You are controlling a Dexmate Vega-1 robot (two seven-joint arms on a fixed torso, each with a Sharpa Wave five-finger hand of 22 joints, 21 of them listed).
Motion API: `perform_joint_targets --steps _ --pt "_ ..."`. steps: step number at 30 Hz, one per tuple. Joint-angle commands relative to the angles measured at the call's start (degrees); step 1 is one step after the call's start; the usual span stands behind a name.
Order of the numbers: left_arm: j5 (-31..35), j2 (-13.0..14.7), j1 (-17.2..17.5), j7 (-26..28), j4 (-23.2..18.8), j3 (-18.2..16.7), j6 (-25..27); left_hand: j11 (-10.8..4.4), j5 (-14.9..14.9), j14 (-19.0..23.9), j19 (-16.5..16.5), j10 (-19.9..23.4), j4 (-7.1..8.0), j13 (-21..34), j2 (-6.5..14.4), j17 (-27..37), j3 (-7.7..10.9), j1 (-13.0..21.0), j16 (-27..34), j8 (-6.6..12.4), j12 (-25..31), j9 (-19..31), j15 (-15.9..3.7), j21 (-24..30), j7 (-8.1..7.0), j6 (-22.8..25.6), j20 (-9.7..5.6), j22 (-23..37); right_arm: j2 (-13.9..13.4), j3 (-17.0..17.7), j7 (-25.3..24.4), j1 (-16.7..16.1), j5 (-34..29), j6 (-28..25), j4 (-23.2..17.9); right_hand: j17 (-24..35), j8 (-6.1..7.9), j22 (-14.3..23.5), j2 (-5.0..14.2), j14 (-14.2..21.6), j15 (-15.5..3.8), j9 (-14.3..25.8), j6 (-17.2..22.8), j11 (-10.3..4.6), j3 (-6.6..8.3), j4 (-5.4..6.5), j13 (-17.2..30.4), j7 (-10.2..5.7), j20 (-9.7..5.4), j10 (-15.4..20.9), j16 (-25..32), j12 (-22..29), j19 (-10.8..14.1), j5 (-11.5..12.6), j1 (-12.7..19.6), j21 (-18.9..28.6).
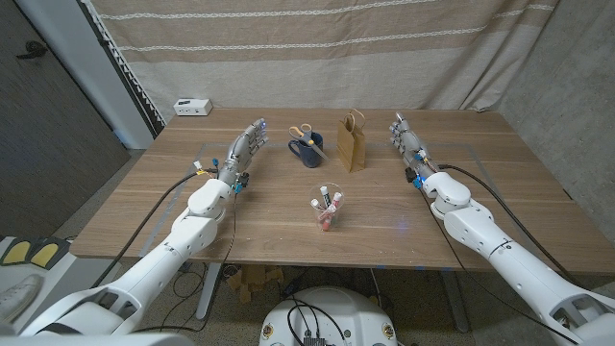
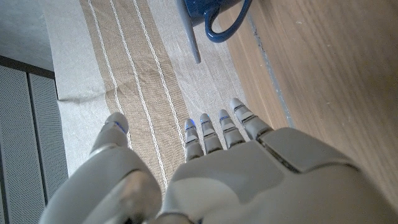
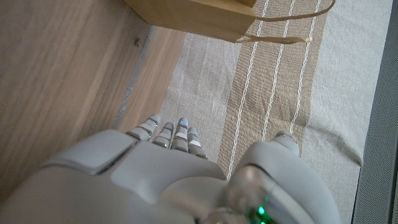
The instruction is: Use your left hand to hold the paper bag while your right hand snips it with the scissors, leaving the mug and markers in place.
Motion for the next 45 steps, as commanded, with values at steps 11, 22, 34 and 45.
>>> perform_joint_targets --steps 11,22,34,45 --pt "9.43 1.71 2.10 9.11 -5.17 1.18 -0.45 -0.42 0.42 2.56 1.44 3.51 -0.11 0.37 -0.90 0.29 0.71 2.32 0.61 0.42 0.99 0.36 -4.37 0.10 -0.27 1.64 -1.81 0.14 -0.89 1.13 -0.48 -2.27 0.43 1.07 -0.94 0.15 0.89 0.14 -0.14 0.68 -0.31 0.28 1.79 -0.33 -0.61 -0.34 0.10 -0.30 0.24 0.31 0.03 -0.09 0.15 0.61 0.89 0.49" --pt "12.63 5.09 3.38 11.99 -11.73 0.23 3.04 -0.90 0.77 4.08 2.67 5.36 0.32 0.52 -2.39 0.40 -0.15 1.93 0.87 0.94 1.37 0.45 -5.57 0.26 -0.30 3.95 -2.73 0.18 -2.87 1.73 -0.52 -3.09 0.07 0.15 -3.03 0.14 0.83 0.14 -0.21 0.71 -0.46 0.29 1.74 -0.33 -0.61 -0.57 0.10 -0.45 0.20 0.18 -0.02 -0.18 0.14 0.74 1.25 0.46" --pt "21.25 5.84 3.43 19.46 -15.24 0.51 6.36 -2.70 1.88 4.49 1.54 9.86 0.08 0.65 -3.11 0.41 -0.44 3.33 0.59 1.51 2.41 0.53 -6.54 -0.51 -0.26 6.95 -4.06 0.18 -3.68 2.42 -0.41 -3.82 1.10 -0.90 -3.73 0.14 0.68 0.14 -0.18 0.62 -0.45 0.29 1.48 -0.40 -0.59 -0.76 0.09 -0.52 0.24 0.04 -0.11 -0.28 0.04 0.89 1.59 0.39" --pt "22.91 6.55 3.89 20.15 -17.46 0.71 8.56 -2.19 3.14 7.40 3.07 10.39 0.10 0.67 -3.83 0.62 -1.14 4.71 0.88 0.90 1.70 0.50 -7.66 -0.21 -0.56 7.64 -5.45 0.20 -4.34 2.81 0.91 -4.19 2.06 -0.93 -3.68 0.13 0.62 0.14 -0.10 0.51 -0.57 0.29 1.43 -0.63 -0.59 -0.88 0.09 -0.67 0.11 -0.03 -0.18 -0.34 0.03 1.03 1.82 0.38"
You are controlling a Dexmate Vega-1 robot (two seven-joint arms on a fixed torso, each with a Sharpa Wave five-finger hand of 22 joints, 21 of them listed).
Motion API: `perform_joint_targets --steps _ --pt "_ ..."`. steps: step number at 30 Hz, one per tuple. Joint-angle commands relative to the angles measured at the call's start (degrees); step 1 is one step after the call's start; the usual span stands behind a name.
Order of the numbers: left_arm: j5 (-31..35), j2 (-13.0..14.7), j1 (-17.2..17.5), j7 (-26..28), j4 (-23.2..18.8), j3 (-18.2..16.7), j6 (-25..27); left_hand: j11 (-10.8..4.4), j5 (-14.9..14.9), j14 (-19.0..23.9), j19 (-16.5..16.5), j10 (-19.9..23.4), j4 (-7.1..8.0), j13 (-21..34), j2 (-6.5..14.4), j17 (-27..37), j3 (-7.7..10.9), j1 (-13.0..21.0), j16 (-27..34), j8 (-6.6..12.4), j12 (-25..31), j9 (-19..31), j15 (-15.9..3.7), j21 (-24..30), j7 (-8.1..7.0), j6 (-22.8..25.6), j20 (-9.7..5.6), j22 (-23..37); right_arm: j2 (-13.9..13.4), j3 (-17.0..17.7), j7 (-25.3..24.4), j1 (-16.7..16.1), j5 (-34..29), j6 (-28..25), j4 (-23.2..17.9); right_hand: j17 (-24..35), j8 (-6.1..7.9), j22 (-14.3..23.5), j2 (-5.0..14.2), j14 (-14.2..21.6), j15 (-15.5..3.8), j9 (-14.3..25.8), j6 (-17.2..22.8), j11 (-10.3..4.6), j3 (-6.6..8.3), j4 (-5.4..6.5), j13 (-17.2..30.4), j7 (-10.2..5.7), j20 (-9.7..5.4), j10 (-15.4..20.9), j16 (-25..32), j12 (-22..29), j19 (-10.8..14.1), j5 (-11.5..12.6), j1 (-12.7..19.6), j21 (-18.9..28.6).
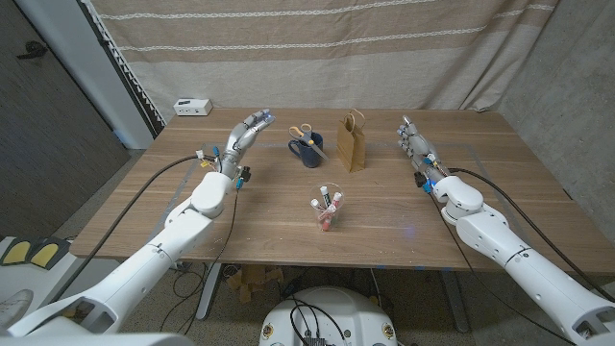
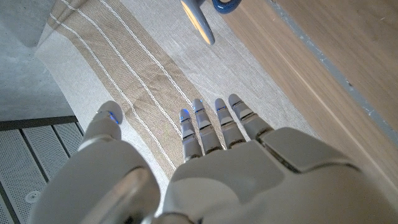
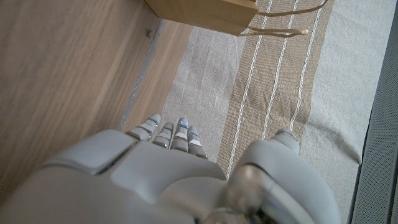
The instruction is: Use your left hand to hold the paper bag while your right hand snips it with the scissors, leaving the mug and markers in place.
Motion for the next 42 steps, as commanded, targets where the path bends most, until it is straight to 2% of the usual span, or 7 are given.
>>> perform_joint_targets --steps 1,12,19,22,32,40,42 --pt "2.89 1.38 0.60 1.68 -3.73 0.28 2.91 0.08 0.53 -0.81 0.38 -1.14 0.05 0.11 -0.21 0.08 -0.15 0.84 -0.50 -0.58 -0.70 0.21 -7.55 0.05 -0.38 -0.51 -5.41 0.21 -0.97 0.60 1.35 -0.62 1.27 -0.37 -0.28 0.14 -0.03 0.15 -0.16 0.13 -0.24 0.30 -0.24 -0.17 -0.12 -0.42 0.11 0.13 0.03 0.14 -0.20 -0.01 0.05 0.44 0.56 0.38" --pt "6.43 3.00 0.29 2.69 -6.17 0.81 6.11 -0.79 1.34 -2.85 0.08 -3.70 -0.30 0.10 0.30 0.02 0.08 3.01 -1.33 -1.53 -2.04 0.24 -7.18 -0.23 -1.11 -2.03 -5.09 0.20 -1.13 0.89 2.57 -0.06 1.73 0.23 0.37 0.14 -0.14 0.16 0.03 -0.54 -0.22 0.30 -0.45 -0.16 -0.06 -0.57 0.10 0.24 -0.43 -0.43 -0.42 -0.27 -0.42 0.60 0.88 0.20" --pt "10.48 4.12 -0.59 3.62 -7.76 1.65 8.30 -1.75 1.74 -2.80 0.88 -3.52 -0.61 0.12 0.18 -0.03 0.25 4.59 -1.31 -1.46 -2.06 0.28 -8.29 0.00 -1.55 -1.74 -5.69 0.17 -1.28 1.06 2.98 0.17 1.79 0.54 0.83 0.14 -0.15 0.16 0.15 -0.57 -0.22 0.31 -0.45 -0.15 -0.04 -0.57 0.10 0.20 -0.43 -0.40 -0.41 -0.27 -0.47 0.64 0.93 0.19" --pt "10.91 4.25 -1.22 2.98 -7.41 1.99 7.77 -1.94 2.33 -3.10 1.34 -4.74 -0.76 0.10 -0.54 -0.06 0.03 6.50 -1.40 -3.02 -2.61 0.32 -8.43 0.01 -2.27 -6.17 -6.01 0.19 -1.37 1.18 3.16 0.19 1.95 0.55 0.96 0.14 -0.16 0.16 0.21 -0.57 -0.19 0.31 -0.46 -0.20 -0.03 -0.57 0.10 0.19 -0.42 -0.40 -0.40 -0.27 -0.49 0.66 0.95 0.19" --pt "13.82 5.65 -2.32 2.44 -8.44 2.42 8.92 -1.90 2.59 -3.53 1.92 -4.93 -0.65 0.13 -0.96 -0.04 -0.41 6.82 -1.49 -2.76 -2.63 0.36 -8.29 0.18 -2.16 -6.21 -6.43 0.25 -1.55 1.40 4.12 0.66 2.25 0.99 1.50 0.14 -0.10 0.16 0.33 -0.49 -0.26 0.31 -0.25 -0.28 -0.03 -0.55 0.10 0.15 -0.42 -0.28 -0.34 -0.23 -0.51 0.69 0.95 0.19" --pt "15.03 7.02 -2.26 1.64 -10.16 2.35 10.83 -1.62 3.16 -3.02 1.19 -3.83 -0.28 0.29 -1.17 0.04 -1.56 7.04 -1.19 -1.12 -2.10 0.51 -7.99 -0.19 -2.04 -2.68 -5.61 0.28 -1.96 1.91 4.33 0.09 2.73 1.19 0.70 0.14 -0.11 0.16 0.46 -0.55 -0.16 0.31 -0.19 -0.24 -0.04 -0.53 0.10 0.15 -0.37 -0.28 -0.34 -0.25 -0.54 0.73 0.94 0.19" --pt "15.99 7.22 -2.14 2.18 -10.78 2.39 11.63 -1.84 3.29 -3.01 1.11 -3.81 -0.26 0.31 -1.14 0.04 -1.76 7.18 -1.18 -1.44 -2.10 0.54 -8.06 -0.23 -2.12 -3.40 -5.63 0.27 -2.47 2.03 3.65 -0.11 2.91 -0.15 -0.24 0.14 -0.11 0.16 0.51 -0.55 -0.17 0.31 -0.18 -0.25 -0.03 -0.53 0.10 0.13 -0.38 -0.32 -0.34 -0.26 -0.56 0.74 0.97 0.19"
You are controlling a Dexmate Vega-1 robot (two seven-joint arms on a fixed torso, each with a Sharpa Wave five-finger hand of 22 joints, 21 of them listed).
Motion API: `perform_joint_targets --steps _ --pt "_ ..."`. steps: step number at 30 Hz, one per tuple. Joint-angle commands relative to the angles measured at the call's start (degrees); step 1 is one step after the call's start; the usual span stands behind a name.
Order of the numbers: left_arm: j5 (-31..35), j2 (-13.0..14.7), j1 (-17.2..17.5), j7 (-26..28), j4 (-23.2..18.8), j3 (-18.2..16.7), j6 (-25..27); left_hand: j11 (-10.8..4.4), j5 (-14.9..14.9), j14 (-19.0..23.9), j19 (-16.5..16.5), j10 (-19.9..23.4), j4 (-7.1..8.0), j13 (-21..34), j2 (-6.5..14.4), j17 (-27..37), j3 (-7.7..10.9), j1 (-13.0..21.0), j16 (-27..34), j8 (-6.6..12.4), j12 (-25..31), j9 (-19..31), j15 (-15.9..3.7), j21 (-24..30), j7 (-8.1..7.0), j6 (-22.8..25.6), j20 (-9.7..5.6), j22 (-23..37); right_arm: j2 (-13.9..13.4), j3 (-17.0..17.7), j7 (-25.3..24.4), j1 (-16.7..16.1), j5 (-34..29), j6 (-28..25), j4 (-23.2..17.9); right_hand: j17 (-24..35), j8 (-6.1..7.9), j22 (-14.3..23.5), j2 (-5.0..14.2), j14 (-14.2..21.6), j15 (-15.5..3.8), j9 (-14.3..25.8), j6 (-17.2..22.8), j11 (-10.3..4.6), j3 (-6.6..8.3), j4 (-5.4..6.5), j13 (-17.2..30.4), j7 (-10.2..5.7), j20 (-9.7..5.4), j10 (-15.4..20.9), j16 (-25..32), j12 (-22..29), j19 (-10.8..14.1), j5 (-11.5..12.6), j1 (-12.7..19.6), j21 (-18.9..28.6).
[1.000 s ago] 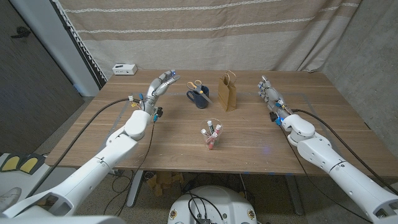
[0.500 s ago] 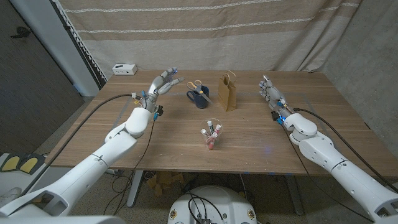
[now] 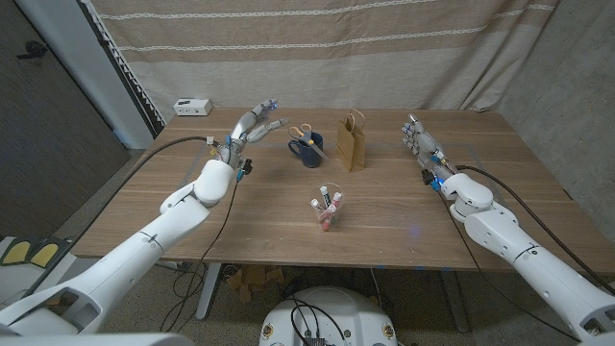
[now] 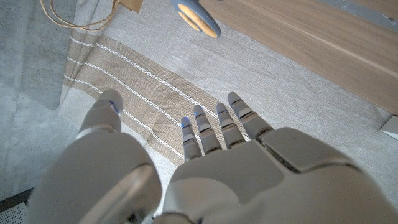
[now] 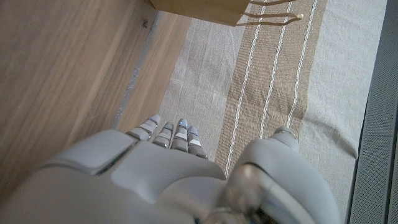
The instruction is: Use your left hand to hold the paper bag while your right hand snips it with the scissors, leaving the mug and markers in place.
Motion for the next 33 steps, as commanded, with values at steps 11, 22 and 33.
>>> perform_joint_targets --steps 11,22,33 --pt "8.62 2.56 -0.92 1.01 -5.80 1.35 7.18 -0.98 1.28 1.16 -0.46 1.20 0.31 0.40 0.23 0.24 -1.55 1.66 0.45 0.29 0.66 0.38 -8.59 -0.14 0.81 -0.05 -5.83 0.25 -1.51 0.57 0.11 -0.79 0.68 -1.56 -1.67 0.13 -0.07 0.16 0.79 -0.53 -0.04 0.32 -0.21 0.25 0.06 -0.54 0.11 0.19 -0.17 0.05 -0.04 0.06 -0.28 0.59 0.77 0.22" --pt "13.57 2.75 -2.86 1.00 -6.93 3.14 9.67 -2.12 2.01 0.92 -0.73 1.99 0.44 0.57 0.46 0.32 -2.46 2.63 0.19 0.67 0.88 1.14 -9.27 -0.21 -0.11 0.42 -5.63 0.25 -2.19 0.50 -1.69 -0.95 -0.81 -2.31 -2.53 0.12 -0.06 0.15 1.20 -0.58 -0.24 0.32 -0.24 0.10 0.34 -0.78 0.11 0.22 -0.16 -0.08 -0.05 -0.01 -0.29 0.67 1.36 0.23" --pt "18.02 4.10 -5.23 -2.33 -8.87 4.93 13.84 -1.43 2.60 0.28 -1.14 1.69 0.41 0.70 0.64 0.38 -2.90 3.72 0.18 1.29 0.79 1.44 -8.94 -0.30 2.22 1.60 -6.07 0.22 -2.25 0.71 -2.66 -1.00 -1.29 -2.48 -2.55 0.12 -0.08 0.15 1.46 -0.57 -0.24 0.32 -0.30 0.07 0.50 -0.94 0.11 0.17 -0.18 -0.09 -0.04 -0.02 -0.30 0.72 1.74 0.24"
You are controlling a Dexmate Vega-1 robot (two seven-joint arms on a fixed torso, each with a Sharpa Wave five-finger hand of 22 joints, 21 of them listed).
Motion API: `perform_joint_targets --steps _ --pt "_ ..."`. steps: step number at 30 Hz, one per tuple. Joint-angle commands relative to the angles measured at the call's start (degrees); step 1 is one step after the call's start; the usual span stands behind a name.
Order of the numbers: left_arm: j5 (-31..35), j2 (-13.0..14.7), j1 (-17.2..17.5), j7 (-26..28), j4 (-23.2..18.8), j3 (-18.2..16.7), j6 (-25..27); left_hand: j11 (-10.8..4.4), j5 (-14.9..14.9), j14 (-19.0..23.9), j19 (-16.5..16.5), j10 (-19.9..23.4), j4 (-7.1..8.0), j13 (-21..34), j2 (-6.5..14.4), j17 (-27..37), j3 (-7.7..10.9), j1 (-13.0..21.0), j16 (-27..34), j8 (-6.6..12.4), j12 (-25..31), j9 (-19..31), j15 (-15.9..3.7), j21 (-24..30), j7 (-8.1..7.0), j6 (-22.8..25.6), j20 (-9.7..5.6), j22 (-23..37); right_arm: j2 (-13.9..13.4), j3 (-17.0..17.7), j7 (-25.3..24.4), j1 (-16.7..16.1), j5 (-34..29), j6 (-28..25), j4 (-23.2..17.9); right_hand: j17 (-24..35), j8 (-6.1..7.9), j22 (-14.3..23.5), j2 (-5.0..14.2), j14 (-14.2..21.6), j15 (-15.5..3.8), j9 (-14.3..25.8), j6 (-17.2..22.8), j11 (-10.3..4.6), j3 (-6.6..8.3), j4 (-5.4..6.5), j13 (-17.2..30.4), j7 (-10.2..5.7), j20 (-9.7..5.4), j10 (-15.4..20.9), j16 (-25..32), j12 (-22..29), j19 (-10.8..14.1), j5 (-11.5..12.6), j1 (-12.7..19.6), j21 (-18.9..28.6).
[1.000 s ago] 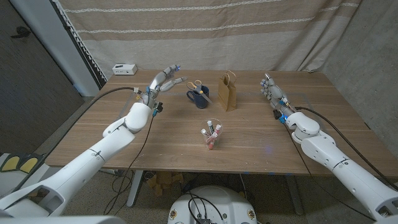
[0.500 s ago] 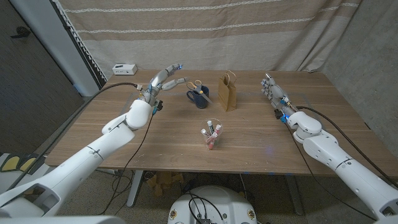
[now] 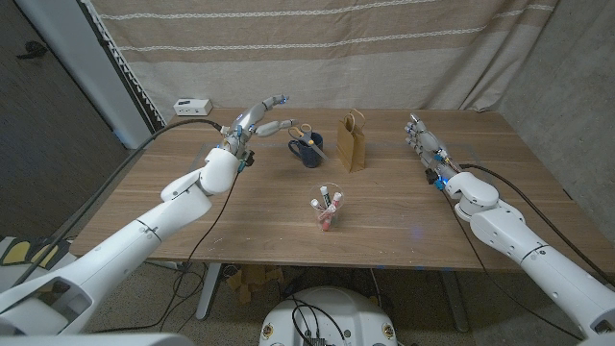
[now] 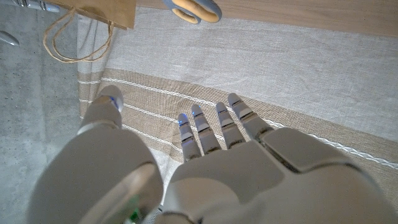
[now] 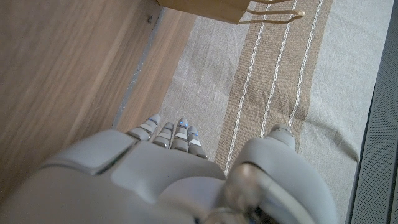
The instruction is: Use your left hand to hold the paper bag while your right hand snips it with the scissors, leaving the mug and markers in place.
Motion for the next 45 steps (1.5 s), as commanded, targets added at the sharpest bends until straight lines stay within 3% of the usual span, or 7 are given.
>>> perform_joint_targets --steps 1,10,17,19,27,40,45 --pt "4.76 1.15 -2.48 -2.86 -1.94 1.85 3.92 0.28 0.41 -0.15 -0.18 0.69 -0.02 0.16 -0.03 0.24 -0.36 0.97 -0.01 0.55 0.13 0.40 -9.11 -0.07 0.79 0.59 -6.17 0.22 -0.31 0.05 -1.20 0.06 -1.22 -0.18 -0.04 0.12 -0.06 0.15 0.29 -0.56 -0.27 0.33 -0.28 0.09 -0.07 -0.38 0.11 0.17 -0.17 -0.08 -0.04 -0.01 -0.29 0.38 0.57 0.24" --pt "9.42 1.85 -4.74 -4.17 -2.46 3.76 4.05 -0.61 1.11 0.72 0.25 4.11 0.03 0.52 0.34 0.25 -0.74 2.38 0.32 2.48 1.46 1.02 -9.56 0.12 1.90 4.98 -6.47 0.20 -0.10 0.14 -0.71 0.94 -1.31 0.29 1.11 0.12 -0.09 0.15 0.42 -0.55 -0.33 0.33 -0.34 0.13 0.00 -0.47 0.11 0.17 -0.20 -0.17 -0.03 -0.06 -0.32 0.39 0.78 0.24" --pt "11.87 2.74 -5.40 -6.47 -3.89 4.25 5.71 -1.45 1.32 0.56 0.25 3.72 0.06 0.64 0.29 0.24 -0.92 2.81 0.20 2.35 1.26 1.20 -9.77 0.10 1.30 4.61 -6.57 0.19 -0.35 0.54 -0.61 0.81 -1.26 0.69 1.27 0.12 -0.11 0.15 0.53 -0.51 -0.12 0.33 -0.37 0.31 0.04 -0.54 0.11 0.24 -0.16 -0.16 -0.01 -0.06 -0.28 0.39 0.94 0.26" --pt "12.83 2.97 -5.43 -6.69 -4.26 4.36 6.30 -1.57 1.44 0.33 0.60 3.96 0.10 0.72 0.20 0.20 -1.12 3.00 0.06 2.33 1.35 1.33 -9.95 0.19 0.56 4.53 -7.65 0.17 -0.36 0.69 -0.61 0.78 -1.01 0.55 1.30 0.12 -0.12 0.15 0.55 -0.53 -0.07 0.33 -0.38 0.32 0.04 -0.56 0.11 0.29 -0.13 -0.13 -0.01 -0.05 -0.29 0.39 0.98 0.26" --pt "16.85 4.18 -5.57 -8.77 -6.40 4.92 9.60 -1.14 1.97 2.09 1.51 7.02 0.30 0.68 0.06 0.04 -2.15 3.84 0.20 5.15 2.37 1.79 -10.16 0.22 0.73 11.78 -7.90 0.08 -0.36 0.97 -0.40 0.97 -0.84 0.86 1.81 0.11 0.08 0.15 0.64 0.04 0.17 0.33 0.23 0.71 0.05 -0.64 0.09 0.42 -0.22 0.61 0.19 0.21 0.31 0.37 1.14 0.49" --pt "22.82 5.12 -6.65 -11.91 -7.92 6.12 11.75 -1.97 2.28 3.33 1.52 7.45 0.47 0.65 0.03 0.11 -2.99 4.08 0.44 3.70 2.30 1.48 -10.03 0.08 0.62 9.29 -7.78 0.10 -0.58 1.19 -0.51 0.88 -0.61 0.50 1.45 0.10 0.17 0.14 0.59 0.50 0.57 0.33 0.74 1.42 -0.06 -0.71 0.03 0.89 -0.18 1.09 0.28 0.31 0.50 0.32 1.23 0.51" --pt "25.86 4.79 -7.20 -10.24 -6.80 7.03 10.88 -2.09 2.58 5.88 1.88 10.62 0.54 0.61 0.18 0.19 -3.60 4.45 0.87 4.47 3.32 1.09 -10.25 0.12 0.00 12.40 -8.56 0.09 -0.61 1.28 -0.53 0.82 -0.43 0.34 1.29 0.09 0.15 0.13 0.59 0.75 0.90 0.33 0.78 1.46 -0.09 -0.72 0.01 1.07 -0.16 1.13 0.33 0.29 0.60 0.31 1.24 0.53"
